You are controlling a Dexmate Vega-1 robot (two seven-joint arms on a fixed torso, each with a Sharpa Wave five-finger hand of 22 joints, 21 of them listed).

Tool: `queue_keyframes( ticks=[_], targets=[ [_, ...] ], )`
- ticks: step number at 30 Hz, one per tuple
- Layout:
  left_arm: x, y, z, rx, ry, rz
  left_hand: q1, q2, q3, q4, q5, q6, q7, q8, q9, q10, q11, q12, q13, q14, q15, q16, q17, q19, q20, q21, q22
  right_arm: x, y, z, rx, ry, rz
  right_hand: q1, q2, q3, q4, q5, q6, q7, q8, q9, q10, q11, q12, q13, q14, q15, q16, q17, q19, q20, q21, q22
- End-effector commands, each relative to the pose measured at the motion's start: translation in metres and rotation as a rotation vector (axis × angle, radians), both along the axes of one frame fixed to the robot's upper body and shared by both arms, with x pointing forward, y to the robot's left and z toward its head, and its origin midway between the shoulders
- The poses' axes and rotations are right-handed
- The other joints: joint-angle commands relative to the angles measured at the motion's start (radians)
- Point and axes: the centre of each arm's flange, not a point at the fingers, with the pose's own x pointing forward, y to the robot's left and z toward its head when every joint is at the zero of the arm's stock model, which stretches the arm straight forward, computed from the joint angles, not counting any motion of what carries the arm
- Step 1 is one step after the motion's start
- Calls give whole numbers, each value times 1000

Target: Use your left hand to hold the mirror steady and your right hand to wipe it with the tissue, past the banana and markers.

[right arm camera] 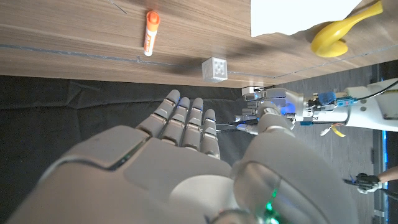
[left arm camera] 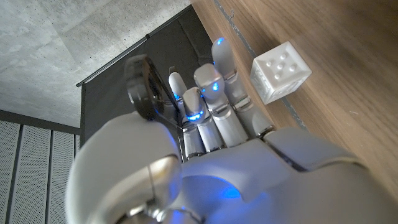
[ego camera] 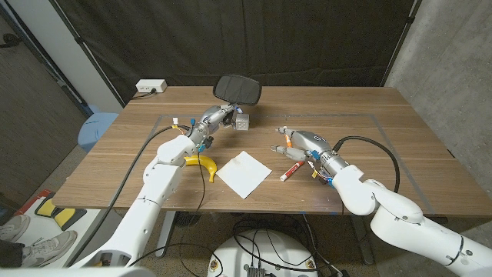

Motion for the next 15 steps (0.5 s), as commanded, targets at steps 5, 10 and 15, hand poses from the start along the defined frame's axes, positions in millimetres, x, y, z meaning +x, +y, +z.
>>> queue_keyframes(
  ticks=[5,10,15],
  targets=[
    [-6,10,1,-18,0,19,-1,2,11,-2,-7,10,2,10,-1,-40,-48,3,3,-9,-1,19,3,11,-102,9,-4,-2,36,-10,-162,1,25,32,11,0,-12,13,-26,1,-10,5,-33,-5,-8,6,-28,4,-5,3,-9,-9,-3,2],
    [-7,12,1,-21,3,25,-3,3,15,-2,-10,7,2,12,-2,-40,-51,3,3,-12,-1,32,3,9,-102,15,-7,0,47,-11,-203,2,40,42,10,-1,-16,15,-35,4,-11,5,-43,-4,-10,6,-39,9,-6,3,-12,-4,-5,2],
    [-9,14,-1,-21,7,31,-5,4,18,-3,-13,5,3,15,-3,-40,-45,3,3,-15,0,44,3,9,-103,21,-10,0,55,-13,-241,-6,43,48,10,-2,-19,16,-45,4,-13,5,-51,-5,-10,6,-45,11,-6,3,-15,4,-6,2]
  ],
)
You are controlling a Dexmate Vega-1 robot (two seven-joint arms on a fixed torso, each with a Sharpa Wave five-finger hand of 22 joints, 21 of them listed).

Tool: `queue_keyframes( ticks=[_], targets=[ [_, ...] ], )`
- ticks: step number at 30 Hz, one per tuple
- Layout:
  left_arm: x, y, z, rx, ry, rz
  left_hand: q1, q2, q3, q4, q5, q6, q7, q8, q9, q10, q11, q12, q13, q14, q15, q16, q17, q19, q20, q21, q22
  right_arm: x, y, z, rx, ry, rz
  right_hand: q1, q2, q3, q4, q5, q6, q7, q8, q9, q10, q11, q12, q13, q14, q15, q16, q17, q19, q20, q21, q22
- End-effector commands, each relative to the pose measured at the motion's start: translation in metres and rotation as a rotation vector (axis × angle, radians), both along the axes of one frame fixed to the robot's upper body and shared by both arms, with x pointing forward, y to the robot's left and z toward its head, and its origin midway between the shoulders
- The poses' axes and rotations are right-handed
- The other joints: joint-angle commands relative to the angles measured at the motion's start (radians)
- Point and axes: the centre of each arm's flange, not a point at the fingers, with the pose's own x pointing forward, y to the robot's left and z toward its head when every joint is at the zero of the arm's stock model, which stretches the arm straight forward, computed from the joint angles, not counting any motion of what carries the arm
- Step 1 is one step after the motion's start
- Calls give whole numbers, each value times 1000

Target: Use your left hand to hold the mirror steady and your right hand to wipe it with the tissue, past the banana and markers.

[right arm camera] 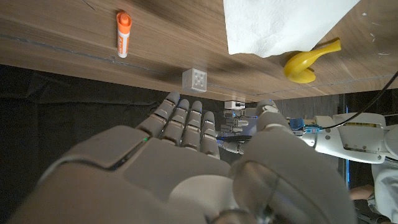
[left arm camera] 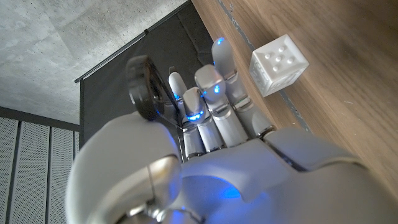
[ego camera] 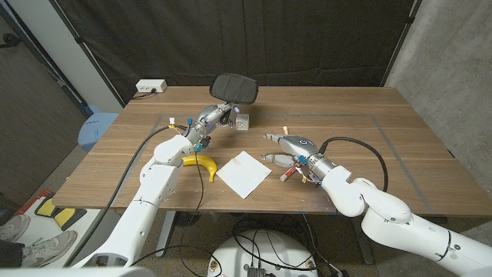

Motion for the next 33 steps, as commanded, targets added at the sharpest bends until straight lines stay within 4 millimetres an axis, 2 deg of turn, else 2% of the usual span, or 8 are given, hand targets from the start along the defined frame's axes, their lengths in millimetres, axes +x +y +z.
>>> queue_keyframes(
  ticks=[1,21,25,33],
  targets=[
    [-4,6,-2,-7,6,15,-6,5,9,-2,-4,7,3,6,-4,-40,-48,3,3,-10,1,14,3,9,-103,9,-2,2,25,-5,-106,-5,22,15,-1,-1,-9,9,-7,0,-6,6,-9,-2,-3,1,-10,1,-1,3,-4,4,-5,2],
    [-4,3,-3,-15,10,-2,-14,7,21,-3,-15,2,2,18,-12,-40,-50,3,3,-25,2,57,1,3,-103,30,-21,6,48,-13,-234,-2,43,41,6,0,-15,13,-22,-4,-4,6,-30,-7,-3,1,-25,5,1,2,-7,15,-7,2],
    [-4,3,-3,-20,10,-3,-14,7,23,-3,-17,1,5,21,-10,-42,-50,3,3,-26,2,62,1,2,-102,32,-25,10,51,-15,-254,12,39,30,-5,-11,-9,10,-27,-6,-4,6,-34,0,-1,2,-29,8,2,4,-11,22,-8,2],
    [0,4,-4,-28,23,-3,-17,8,27,-3,-20,2,4,25,-15,-40,-51,3,3,-30,2,75,0,0,-103,39,-33,18,58,-21,-300,48,28,18,-15,-23,-2,9,-42,-7,-7,6,-42,-2,-1,2,-34,9,4,6,-14,27,-10,2]
  ],
)
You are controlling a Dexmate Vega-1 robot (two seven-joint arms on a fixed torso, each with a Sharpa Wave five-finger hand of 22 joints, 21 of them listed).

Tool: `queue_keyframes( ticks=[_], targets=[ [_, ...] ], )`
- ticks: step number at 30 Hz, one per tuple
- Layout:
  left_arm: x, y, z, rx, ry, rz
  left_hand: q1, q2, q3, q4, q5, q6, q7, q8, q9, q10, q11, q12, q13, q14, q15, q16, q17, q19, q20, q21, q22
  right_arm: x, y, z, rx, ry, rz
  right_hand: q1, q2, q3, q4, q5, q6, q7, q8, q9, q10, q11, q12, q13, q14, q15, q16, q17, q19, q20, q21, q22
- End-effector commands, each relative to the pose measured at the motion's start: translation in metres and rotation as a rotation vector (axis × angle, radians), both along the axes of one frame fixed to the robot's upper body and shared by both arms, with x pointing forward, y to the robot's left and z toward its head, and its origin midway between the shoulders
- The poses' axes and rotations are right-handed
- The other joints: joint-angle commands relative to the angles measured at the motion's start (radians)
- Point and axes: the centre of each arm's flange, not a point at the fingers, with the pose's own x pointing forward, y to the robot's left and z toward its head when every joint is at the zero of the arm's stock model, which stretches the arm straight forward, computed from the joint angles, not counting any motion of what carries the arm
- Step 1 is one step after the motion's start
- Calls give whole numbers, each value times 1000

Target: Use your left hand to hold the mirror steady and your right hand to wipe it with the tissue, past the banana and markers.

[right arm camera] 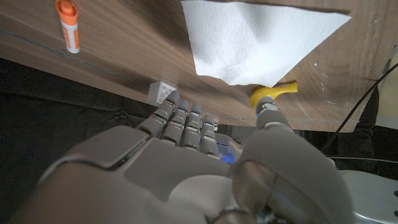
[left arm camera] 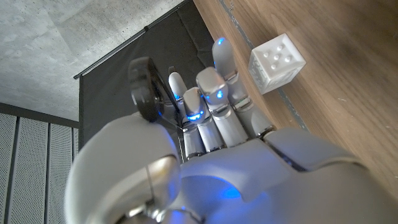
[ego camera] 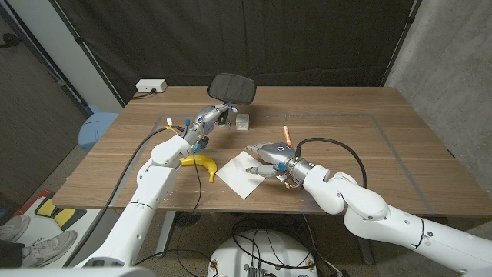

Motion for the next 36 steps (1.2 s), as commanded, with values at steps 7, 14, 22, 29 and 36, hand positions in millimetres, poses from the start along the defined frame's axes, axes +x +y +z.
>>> queue_keyframes(
  ticks=[7,14,22,29,36],
  targets=[
    [8,1,-2,-17,22,-6,4,7,11,-1,-7,5,0,12,-1,-38,-47,3,3,-3,-2,17,0,1,-103,16,-8,16,12,-10,-96,59,-33,-18,-13,-19,11,0,-28,-4,-10,6,-18,8,-1,2,-19,5,3,6,-5,11,-6,2],
    [11,3,-1,-19,26,-11,2,8,14,-2,-10,4,0,15,-5,-40,-50,2,3,-6,-2,26,-1,2,-103,22,-16,20,16,-16,-132,70,-46,-19,-16,-26,11,1,-35,-43,-7,6,-21,8,2,3,-25,10,4,5,-8,14,-8,2],
    [14,4,1,-18,28,-14,0,9,18,-1,-14,-3,2,21,-3,-39,-50,3,3,-10,-1,38,-1,-2,-103,29,-25,21,22,-20,-174,60,-64,-9,-7,-24,8,4,-41,-60,-5,5,-26,-3,3,3,-30,14,5,3,-12,18,-10,2],
    [16,5,1,-23,31,-16,-2,10,21,-2,-18,0,0,22,-13,-36,-50,4,3,-11,-2,47,-2,-5,-103,35,-32,21,26,-24,-215,45,-81,28,6,-9,-9,11,-50,-60,-3,5,-35,-16,4,3,-32,6,6,1,-13,18,-12,1],
    [15,7,1,-25,31,-15,-4,10,24,-2,-21,-1,-2,27,-13,-37,-50,3,3,-14,-1,54,-2,-7,-104,42,-36,23,26,-28,-246,28,-93,122,-2,16,-26,30,-5,-61,21,2,9,-38,25,3,130,-59,47,11,82,-15,32,8]
  ],
)
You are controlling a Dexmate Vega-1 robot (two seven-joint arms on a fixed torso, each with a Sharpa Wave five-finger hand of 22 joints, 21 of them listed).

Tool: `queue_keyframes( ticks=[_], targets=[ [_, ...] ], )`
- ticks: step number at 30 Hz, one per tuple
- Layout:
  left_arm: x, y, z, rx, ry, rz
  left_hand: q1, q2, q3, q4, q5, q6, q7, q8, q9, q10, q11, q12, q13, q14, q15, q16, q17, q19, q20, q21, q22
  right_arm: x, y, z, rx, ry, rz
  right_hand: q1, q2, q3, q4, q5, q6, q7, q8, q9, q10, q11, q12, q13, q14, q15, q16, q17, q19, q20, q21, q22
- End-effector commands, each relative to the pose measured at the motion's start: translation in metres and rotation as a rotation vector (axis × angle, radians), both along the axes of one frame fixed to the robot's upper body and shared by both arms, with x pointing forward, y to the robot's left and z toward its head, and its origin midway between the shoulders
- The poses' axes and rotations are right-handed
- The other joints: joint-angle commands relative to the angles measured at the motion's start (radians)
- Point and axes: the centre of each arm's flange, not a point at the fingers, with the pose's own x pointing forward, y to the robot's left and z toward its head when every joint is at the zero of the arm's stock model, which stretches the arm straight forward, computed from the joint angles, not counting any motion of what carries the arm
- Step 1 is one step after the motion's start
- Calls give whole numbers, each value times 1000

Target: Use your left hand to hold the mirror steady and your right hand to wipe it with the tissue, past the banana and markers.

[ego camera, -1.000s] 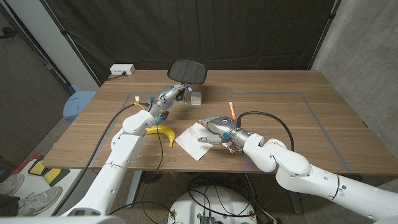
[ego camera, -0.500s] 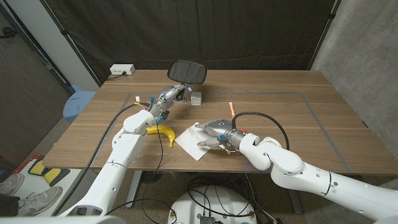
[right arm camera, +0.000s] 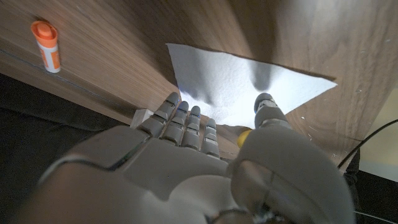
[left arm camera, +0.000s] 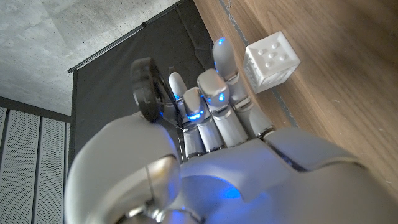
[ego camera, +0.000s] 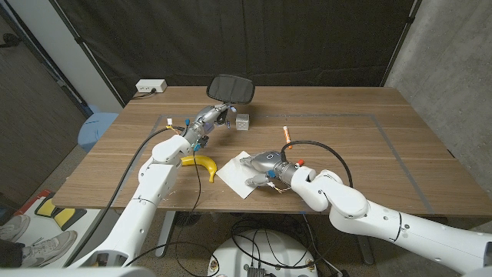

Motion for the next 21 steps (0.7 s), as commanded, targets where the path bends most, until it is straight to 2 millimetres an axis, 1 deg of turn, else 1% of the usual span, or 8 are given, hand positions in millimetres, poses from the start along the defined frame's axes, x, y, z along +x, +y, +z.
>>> queue_keyframes(
  ticks=[1,7,11,12,15,18,19,21],
  targets=[
    [2,2,0,-5,2,-4,-2,7,9,-3,-4,8,-1,9,3,-34,-47,3,3,-4,1,11,3,-7,-103,13,-3,4,4,-9,-66,-21,-23,38,0,14,-3,15,45,-3,19,2,42,-12,17,3,83,-49,20,10,46,-12,24,8],
    [1,2,1,-8,2,-6,-3,7,11,-3,-5,10,0,10,-3,-32,-47,3,3,-5,0,16,3,-7,-103,18,-6,7,0,-13,-85,-35,-45,78,-8,26,-5,28,100,-9,33,1,114,-32,33,4,168,-79,43,20,80,-22,48,15],
    [2,1,2,-7,5,-8,-3,7,12,-3,-7,10,0,9,-9,-34,-46,3,3,-5,1,19,3,-7,-103,20,-10,9,-3,-16,-91,-50,-66,136,-17,43,-5,49,198,-17,57,-1,212,-56,43,5,258,-126,75,32,127,-38,83,24],
    [2,1,2,-5,5,-7,-4,7,13,-3,-7,8,0,11,-7,-34,-47,3,3,-6,1,21,3,-7,-103,23,-10,10,-3,-17,-95,-58,-77,168,-11,52,-9,57,248,-34,69,-1,252,-67,48,6,292,-165,91,38,145,-49,96,26],
    [3,1,2,-4,7,-9,-4,8,14,-4,-9,8,1,10,-13,-33,-47,3,3,-7,1,23,2,-8,-103,24,-14,12,-5,-20,-92,-81,-88,233,-10,46,-12,65,355,-46,93,-2,340,-86,60,8,353,-187,141,65,166,-61,120,33],
    [4,-1,2,1,10,-10,-4,8,16,-4,-10,7,0,12,-13,-32,-48,3,3,-7,1,26,2,-8,-103,27,-17,12,-11,-21,-47,-117,-64,321,13,2,4,57,555,-76,121,-2,489,-98,82,16,446,-197,249,141,192,-80,176,51],
    [4,-1,2,1,11,-9,-4,8,16,-4,-10,7,-1,12,-13,-33,-47,3,3,-8,1,27,2,-8,-103,26,-18,12,-13,-22,-28,-136,-50,358,21,-8,-1,52,624,-87,129,-1,538,-101,93,21,491,-201,288,168,195,-82,196,59],
    [5,-1,3,2,13,-10,-5,8,17,-4,-11,5,0,13,-13,-33,-47,3,3,-9,1,28,2,-8,-104,29,-18,13,-18,-22,21,-164,-19,390,31,-44,11,33,752,-90,144,1,660,-107,133,42,557,-199,360,227,208,-87,245,77]
  ],
)
